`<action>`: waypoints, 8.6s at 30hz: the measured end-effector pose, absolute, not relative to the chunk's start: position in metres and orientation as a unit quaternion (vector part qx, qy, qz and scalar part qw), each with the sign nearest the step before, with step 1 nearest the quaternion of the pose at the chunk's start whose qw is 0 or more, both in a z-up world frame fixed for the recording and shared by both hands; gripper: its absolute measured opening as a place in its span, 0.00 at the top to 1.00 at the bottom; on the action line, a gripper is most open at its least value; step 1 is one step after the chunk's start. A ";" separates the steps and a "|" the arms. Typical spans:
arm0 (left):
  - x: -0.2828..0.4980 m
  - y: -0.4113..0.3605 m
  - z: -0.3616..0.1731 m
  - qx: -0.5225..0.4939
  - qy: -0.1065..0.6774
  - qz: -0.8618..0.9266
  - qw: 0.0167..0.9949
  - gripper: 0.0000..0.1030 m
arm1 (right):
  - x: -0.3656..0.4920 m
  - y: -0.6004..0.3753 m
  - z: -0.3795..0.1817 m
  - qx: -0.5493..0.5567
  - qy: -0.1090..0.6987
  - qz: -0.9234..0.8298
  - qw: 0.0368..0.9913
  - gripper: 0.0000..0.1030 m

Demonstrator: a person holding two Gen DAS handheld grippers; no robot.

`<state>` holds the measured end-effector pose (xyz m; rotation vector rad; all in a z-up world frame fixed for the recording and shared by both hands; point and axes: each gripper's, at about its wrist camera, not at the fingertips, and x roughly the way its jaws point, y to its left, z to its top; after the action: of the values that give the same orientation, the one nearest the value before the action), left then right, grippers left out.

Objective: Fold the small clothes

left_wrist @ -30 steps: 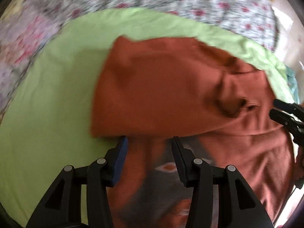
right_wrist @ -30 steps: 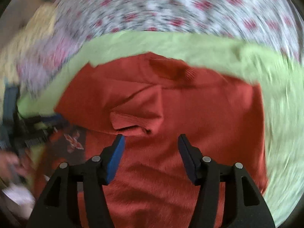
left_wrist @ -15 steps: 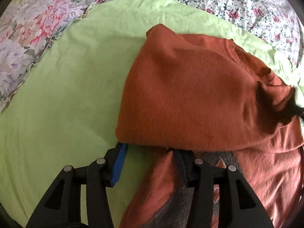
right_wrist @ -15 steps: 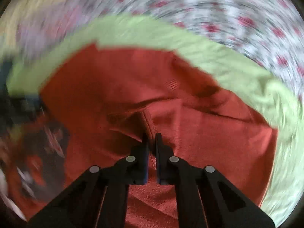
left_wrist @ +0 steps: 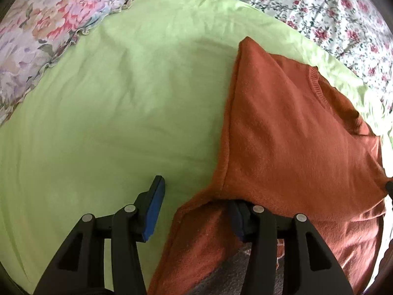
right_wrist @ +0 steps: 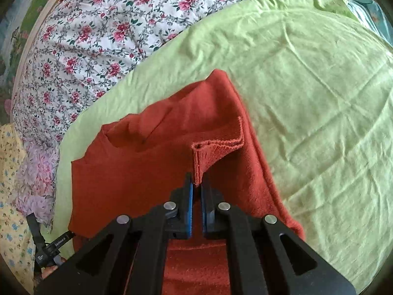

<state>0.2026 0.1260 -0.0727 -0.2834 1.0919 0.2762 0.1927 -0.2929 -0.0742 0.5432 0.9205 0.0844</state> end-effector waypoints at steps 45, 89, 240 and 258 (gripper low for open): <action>0.379 0.145 -0.064 -0.112 0.555 0.027 0.824 0.32 | 0.387 -0.244 -0.062 0.006 0.516 0.208 0.831 0.47; 0.097 0.126 -0.047 -0.141 0.574 -0.008 0.807 0.38 | 0.075 -0.274 -0.005 0.132 0.502 0.077 0.851 0.56; 0.416 0.084 -0.022 -0.104 0.492 -0.030 0.864 0.53 | 0.320 -0.301 -0.040 0.088 0.438 0.062 0.893 0.62; 0.283 0.078 -0.050 -0.123 0.531 -0.039 0.838 0.50 | 0.205 -0.275 -0.063 0.134 0.482 0.119 0.857 0.58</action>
<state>0.2833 0.0782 -0.0503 -0.2600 1.1231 -0.0822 0.2051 -0.2748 -0.0631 0.2805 1.0132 0.2509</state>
